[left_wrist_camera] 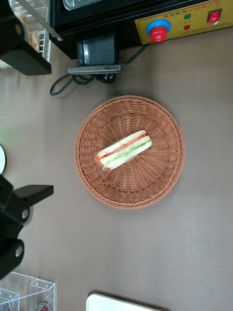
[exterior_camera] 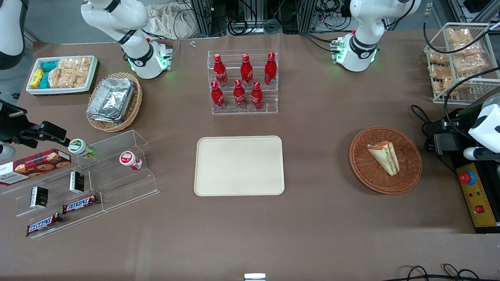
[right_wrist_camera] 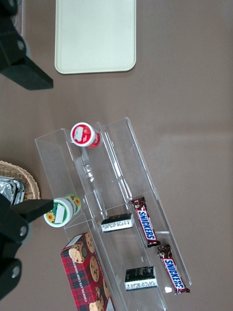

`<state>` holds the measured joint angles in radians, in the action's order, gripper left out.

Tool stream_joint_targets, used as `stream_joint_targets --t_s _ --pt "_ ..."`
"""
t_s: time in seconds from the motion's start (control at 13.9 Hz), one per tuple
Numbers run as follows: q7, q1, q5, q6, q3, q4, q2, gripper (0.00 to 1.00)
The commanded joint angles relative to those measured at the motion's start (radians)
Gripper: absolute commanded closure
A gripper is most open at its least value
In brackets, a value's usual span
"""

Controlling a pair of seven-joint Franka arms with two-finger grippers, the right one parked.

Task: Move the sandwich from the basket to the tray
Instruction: 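Move the left gripper down over the wrapped sandwich in the wicker basket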

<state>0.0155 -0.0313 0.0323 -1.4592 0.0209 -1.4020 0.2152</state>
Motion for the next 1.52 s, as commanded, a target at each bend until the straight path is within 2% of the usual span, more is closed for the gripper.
stream_joint_targets --t_s 0.0,0.29,0.43,0.58,0.72,1.08,1.44 --pt "0.029 0.011 -0.017 0.01 -0.013 0.034 0.004 0.0" --pt "0.015 0.011 -0.005 0.013 -0.015 -0.009 0.001 0.0" --pt "0.012 0.008 -0.008 -0.068 -0.016 -0.143 -0.061 0.0" --pt "0.004 0.001 -0.018 -0.235 -0.021 -0.355 -0.164 0.0" --pt "-0.006 0.001 -0.028 -0.335 -0.022 -0.497 -0.194 0.0" --pt "-0.147 0.002 -0.031 -0.505 -0.019 -0.655 -0.145 0.0" --pt "-0.247 0.007 -0.048 -0.765 -0.018 -0.804 -0.085 0.0"
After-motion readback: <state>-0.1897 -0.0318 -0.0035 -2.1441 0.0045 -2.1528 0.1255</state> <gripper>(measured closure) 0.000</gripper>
